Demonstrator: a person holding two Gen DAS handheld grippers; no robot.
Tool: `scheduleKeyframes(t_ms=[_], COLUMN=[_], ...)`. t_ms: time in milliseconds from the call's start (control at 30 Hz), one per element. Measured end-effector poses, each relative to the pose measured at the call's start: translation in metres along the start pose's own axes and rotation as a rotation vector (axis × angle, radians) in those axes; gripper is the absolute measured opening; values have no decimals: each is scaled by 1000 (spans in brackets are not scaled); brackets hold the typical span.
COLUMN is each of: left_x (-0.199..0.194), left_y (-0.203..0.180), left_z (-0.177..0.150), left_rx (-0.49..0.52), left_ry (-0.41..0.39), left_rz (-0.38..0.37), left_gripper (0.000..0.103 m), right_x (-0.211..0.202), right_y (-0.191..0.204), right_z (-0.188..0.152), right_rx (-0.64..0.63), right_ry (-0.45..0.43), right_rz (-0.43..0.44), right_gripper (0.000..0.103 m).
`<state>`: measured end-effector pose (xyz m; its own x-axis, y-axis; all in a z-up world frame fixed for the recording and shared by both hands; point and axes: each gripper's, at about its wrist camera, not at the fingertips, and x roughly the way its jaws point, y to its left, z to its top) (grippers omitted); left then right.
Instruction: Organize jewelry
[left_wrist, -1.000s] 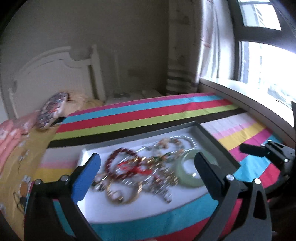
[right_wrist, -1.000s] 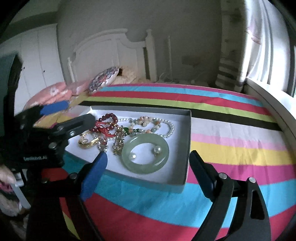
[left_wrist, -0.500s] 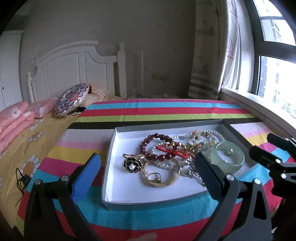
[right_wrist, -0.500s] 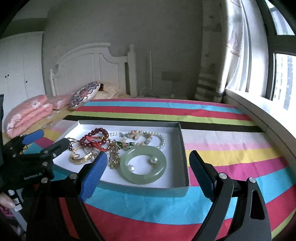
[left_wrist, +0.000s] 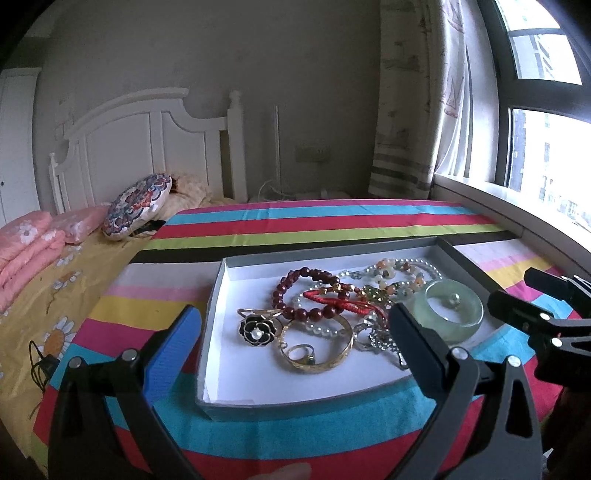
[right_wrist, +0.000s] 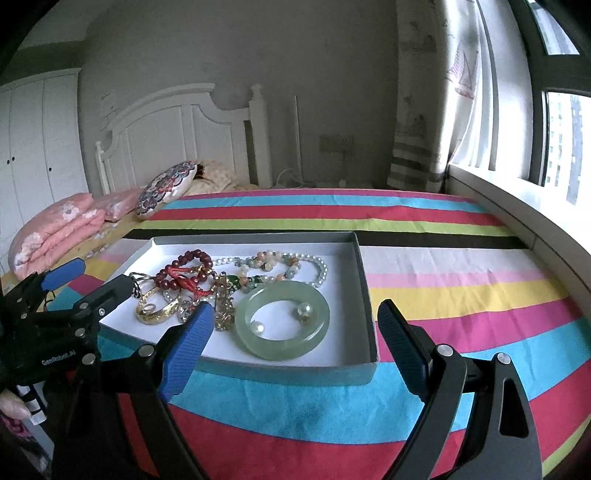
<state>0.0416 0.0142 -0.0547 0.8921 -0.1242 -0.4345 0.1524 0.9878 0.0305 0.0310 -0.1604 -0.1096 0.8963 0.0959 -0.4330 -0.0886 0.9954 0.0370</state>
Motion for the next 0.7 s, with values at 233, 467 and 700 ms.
scheduleKeyframes(t_ms=[233,467,700], left_x=[0,0,0], left_y=[2,1,1], left_z=[0,0,0], left_rx=[-5,-4,-6], left_ry=[1,0,1], left_rz=[-1,0,0], left_gripper=[100,100,100], right_x=[0,0,0], right_y=[2,2,3], right_z=[-1,-1,0], right_rx=[-9,-10,-11], right_ry=[3,3,3], right_rz=[3,4,5], right_gripper=[86,86,86])
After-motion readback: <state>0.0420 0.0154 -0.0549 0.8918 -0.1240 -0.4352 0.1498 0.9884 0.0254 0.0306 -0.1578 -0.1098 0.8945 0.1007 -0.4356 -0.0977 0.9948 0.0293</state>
